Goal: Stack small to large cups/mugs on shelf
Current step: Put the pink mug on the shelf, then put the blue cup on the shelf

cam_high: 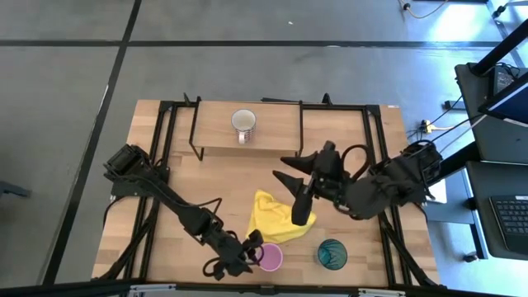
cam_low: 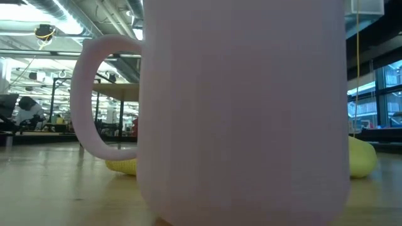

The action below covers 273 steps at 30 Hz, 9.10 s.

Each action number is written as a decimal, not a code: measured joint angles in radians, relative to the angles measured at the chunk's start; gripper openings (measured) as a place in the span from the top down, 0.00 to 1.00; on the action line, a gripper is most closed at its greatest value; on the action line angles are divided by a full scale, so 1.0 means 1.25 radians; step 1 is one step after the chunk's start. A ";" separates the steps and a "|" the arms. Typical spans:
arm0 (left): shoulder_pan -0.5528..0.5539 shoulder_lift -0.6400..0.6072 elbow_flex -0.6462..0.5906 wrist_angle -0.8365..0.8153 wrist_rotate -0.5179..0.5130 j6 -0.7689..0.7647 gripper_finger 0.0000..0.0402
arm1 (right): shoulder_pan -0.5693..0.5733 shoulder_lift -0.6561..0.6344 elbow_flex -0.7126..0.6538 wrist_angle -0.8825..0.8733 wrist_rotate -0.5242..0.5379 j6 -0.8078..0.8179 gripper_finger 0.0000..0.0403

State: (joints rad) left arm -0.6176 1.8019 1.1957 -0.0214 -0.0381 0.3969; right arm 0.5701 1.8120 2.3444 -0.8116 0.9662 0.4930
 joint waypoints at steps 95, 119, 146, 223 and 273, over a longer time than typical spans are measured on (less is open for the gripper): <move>-0.050 -0.235 0.038 -0.825 -0.355 -1.019 1.00 | -0.004 0.001 -0.006 -0.150 0.022 0.079 0.55; 0.369 -0.427 0.408 -1.176 -0.415 -0.670 1.00 | 0.036 0.000 -0.006 -0.149 0.026 0.085 0.55; 0.776 -0.536 0.083 -0.875 -0.047 -0.330 1.00 | 0.036 0.000 -0.006 -0.170 0.028 0.126 0.55; 0.057 -0.609 0.205 -0.820 -0.308 -0.751 0.87 | -0.121 -0.077 -0.118 -0.607 -0.710 0.355 0.63; -0.245 -0.495 0.070 -0.683 -0.521 -0.974 0.87 | 0.197 0.028 -0.560 -0.473 -0.803 1.011 0.51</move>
State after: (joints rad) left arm -0.9237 1.1828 1.2839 -0.8745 -0.6899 -0.8211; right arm 0.8162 1.8469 1.6447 -1.4026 -0.0376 1.7569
